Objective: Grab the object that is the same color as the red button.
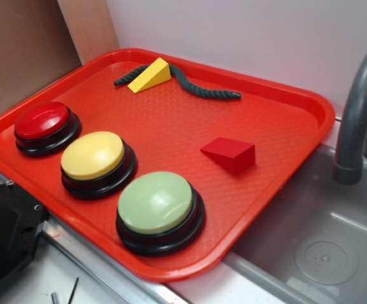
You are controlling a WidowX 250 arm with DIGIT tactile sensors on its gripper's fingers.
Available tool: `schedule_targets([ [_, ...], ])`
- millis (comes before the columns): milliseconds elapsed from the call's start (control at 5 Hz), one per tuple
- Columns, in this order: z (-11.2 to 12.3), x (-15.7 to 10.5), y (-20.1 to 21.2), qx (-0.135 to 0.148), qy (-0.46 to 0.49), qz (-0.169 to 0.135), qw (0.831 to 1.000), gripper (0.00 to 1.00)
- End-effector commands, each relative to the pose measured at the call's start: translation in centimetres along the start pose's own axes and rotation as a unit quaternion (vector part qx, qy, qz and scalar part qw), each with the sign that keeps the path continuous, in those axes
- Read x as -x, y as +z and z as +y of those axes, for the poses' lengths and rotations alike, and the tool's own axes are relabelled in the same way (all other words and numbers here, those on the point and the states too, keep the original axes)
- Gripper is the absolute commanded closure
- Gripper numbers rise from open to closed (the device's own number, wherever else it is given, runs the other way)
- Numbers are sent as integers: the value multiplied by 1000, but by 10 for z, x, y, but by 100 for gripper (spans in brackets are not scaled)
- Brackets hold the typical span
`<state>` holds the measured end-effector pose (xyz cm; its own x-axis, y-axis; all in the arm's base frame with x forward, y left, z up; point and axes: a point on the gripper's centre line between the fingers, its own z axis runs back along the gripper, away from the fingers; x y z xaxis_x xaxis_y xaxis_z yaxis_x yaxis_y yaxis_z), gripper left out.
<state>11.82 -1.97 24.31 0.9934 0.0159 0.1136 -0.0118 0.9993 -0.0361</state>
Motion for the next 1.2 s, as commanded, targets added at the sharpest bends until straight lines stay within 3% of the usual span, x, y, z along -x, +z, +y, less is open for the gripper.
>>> schedule_targets([
  [0,0,0,0,0,0,0,1000,0],
  [200,-10,-13,-9,5,-122,5,993,0],
  [400,-18,-28,-21,34,-242,9,970,0],
  [800,-33,-70,-62,64,-438,-12,897,0],
  [1000,-40,-88,-81,88,-519,-33,850,0],
])
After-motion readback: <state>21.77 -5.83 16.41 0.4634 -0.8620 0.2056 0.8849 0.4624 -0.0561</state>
